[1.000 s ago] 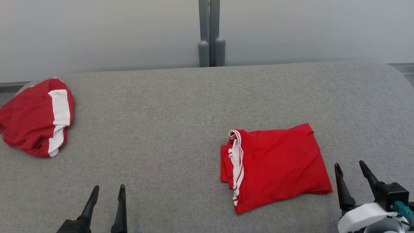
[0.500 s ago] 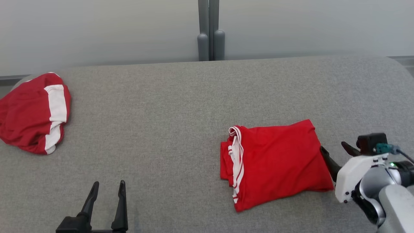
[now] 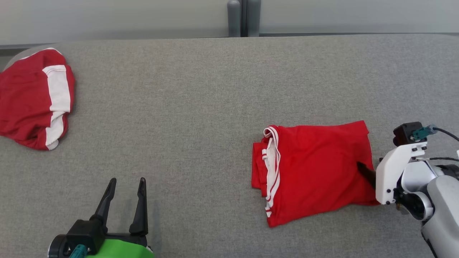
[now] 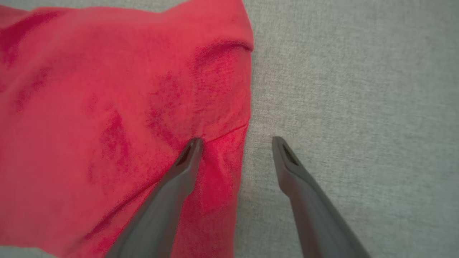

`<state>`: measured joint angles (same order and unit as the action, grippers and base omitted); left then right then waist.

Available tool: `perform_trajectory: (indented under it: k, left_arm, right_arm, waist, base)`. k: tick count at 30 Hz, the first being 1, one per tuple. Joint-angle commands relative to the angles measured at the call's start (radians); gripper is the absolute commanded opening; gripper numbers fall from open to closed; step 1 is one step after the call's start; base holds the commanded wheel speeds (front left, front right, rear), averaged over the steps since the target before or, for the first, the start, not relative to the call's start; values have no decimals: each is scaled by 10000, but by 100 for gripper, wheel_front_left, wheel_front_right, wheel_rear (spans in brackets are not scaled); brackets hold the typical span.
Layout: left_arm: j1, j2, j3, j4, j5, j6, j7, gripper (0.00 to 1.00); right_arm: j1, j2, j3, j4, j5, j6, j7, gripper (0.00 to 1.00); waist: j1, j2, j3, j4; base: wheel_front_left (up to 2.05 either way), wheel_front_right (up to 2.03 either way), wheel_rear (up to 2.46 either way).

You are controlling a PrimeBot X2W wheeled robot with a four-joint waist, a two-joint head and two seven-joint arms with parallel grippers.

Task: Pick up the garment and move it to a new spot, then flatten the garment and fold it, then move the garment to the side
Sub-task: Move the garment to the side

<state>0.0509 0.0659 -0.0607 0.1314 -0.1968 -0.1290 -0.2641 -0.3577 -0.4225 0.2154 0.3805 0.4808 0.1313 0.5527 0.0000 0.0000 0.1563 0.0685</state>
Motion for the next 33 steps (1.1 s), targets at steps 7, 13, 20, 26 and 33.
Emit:
perform_trajectory:
  k: [7,13,20,26,33]
  left_arm:
    - [-182,-53,135,17,-10,-31,1,100]
    - [-172,-33,199,-88,65,-31,1,100]
    - [-489,179,94,-399,157,-31,1,100]
    - [-1072,458,-209,-410,226,-32,1,100]
    - [-1675,753,-539,-223,267,-32,2,100]
  right_arm:
    - [-357,510,530,634,1648,-5,-434,4]
    - [-727,99,1177,649,2649,-9,-812,0]
    - [-1528,-135,1885,981,2956,-14,-1659,0]
    - [-2465,-503,2295,1528,2497,-12,-2722,0]
    - [-3972,-825,2401,2782,2161,-14,-3485,0]
  waist:
    - [0,0,346,247]
    - [0,0,351,-301]
    - [0,0,674,-2063]
    - [0,0,1310,-3084]
    - [0,0,2139,-3473]
  base:
    - [0,0,0]
    - [0,0,0]
    - [0,0,0]
    - [0,0,0]
    - [0,0,0]
